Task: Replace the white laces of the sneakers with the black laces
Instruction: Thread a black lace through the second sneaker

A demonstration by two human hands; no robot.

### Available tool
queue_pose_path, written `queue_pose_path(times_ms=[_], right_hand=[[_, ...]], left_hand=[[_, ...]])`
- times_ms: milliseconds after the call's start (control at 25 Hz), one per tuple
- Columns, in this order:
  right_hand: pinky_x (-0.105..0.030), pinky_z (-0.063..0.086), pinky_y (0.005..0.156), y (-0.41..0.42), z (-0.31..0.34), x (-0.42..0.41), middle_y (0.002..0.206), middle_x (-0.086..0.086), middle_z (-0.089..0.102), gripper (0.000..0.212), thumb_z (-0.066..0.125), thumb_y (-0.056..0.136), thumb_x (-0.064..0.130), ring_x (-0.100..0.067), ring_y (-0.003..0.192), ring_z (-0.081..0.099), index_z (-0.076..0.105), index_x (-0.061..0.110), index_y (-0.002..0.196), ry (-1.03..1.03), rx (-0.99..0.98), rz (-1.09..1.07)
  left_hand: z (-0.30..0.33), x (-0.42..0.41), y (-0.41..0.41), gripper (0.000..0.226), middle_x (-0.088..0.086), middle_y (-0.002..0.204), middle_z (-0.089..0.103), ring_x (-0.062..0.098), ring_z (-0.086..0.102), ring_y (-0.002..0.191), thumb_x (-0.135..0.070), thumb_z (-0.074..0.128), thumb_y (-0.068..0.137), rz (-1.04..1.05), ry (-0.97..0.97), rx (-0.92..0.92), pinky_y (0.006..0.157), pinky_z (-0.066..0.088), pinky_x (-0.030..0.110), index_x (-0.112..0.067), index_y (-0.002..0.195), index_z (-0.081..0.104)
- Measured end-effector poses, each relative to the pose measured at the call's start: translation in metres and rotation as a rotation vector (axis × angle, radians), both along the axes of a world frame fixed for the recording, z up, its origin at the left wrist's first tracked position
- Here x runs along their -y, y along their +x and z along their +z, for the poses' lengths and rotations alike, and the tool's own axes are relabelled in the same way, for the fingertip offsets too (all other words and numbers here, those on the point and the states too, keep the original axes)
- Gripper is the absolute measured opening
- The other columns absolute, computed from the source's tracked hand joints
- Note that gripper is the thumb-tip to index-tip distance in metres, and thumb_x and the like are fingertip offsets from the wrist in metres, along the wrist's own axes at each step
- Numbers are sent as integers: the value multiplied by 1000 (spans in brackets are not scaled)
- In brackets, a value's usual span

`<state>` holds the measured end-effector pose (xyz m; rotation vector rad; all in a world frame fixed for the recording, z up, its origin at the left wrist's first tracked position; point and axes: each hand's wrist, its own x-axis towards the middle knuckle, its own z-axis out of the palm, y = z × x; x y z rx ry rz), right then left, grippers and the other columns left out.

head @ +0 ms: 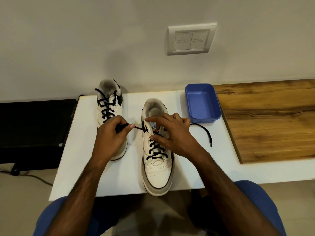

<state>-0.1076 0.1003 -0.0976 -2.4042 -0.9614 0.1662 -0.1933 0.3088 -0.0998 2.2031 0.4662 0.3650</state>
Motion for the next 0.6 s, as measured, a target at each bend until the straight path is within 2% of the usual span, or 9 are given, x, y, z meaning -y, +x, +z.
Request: queue_pose_path(times_ms=[120, 280, 360, 440, 520, 600], right_hand=[[-32, 16, 92, 0, 2, 0, 132, 23, 50, 49, 66, 91, 52, -6, 115, 37, 47, 52, 136, -6, 8, -9], [-32, 16, 91, -1, 2, 0, 132, 23, 50, 48, 68, 91, 47, -7, 114, 37, 48, 51, 135, 17, -16, -28], [-32, 16, 91, -1, 2, 0, 126, 24, 51, 47, 68, 91, 43, -6, 113, 36, 49, 50, 134, 65, -82, -17], [-33, 20, 93, -2, 2, 2, 118, 24, 54, 45, 70, 91, 38, -4, 111, 40, 52, 49, 130, 161, -183, -8], [-38, 30, 98, -1, 3, 4, 113, 20, 57, 41, 72, 90, 31, -3, 107, 49, 55, 46, 125, 316, -271, -30], [-37, 43, 96, 0, 7, 5, 110, 15, 60, 34, 71, 91, 22, -8, 99, 58, 62, 36, 121, 486, -298, -68]], left_hand=[[0, -1, -1, 18, -1, 77, 61, 12, 55, 72, -22, 70, 94, 17, 54, 18, 67, 42, 27, -13, 80, 61], [12, -10, -4, 17, 5, 84, 70, 12, 59, 72, -20, 58, 102, 170, -336, 166, 73, 50, 24, -14, 95, 72], [19, -16, -6, 22, 13, 88, 69, 10, 60, 75, -19, 54, 104, 198, -359, 228, 71, 50, 18, -14, 102, 75], [23, -16, -7, 23, 9, 97, 69, 4, 59, 78, -20, 54, 105, 210, -322, 275, 70, 48, 13, -15, 108, 75], [24, -13, -8, 26, 1, 86, 62, 1, 53, 73, -25, 51, 106, 183, -317, 280, 69, 43, 12, -18, 106, 76], [25, -9, -8, 35, -3, 67, 49, 6, 45, 63, -34, 47, 105, 78, -358, 195, 63, 39, 14, -17, 98, 78]])
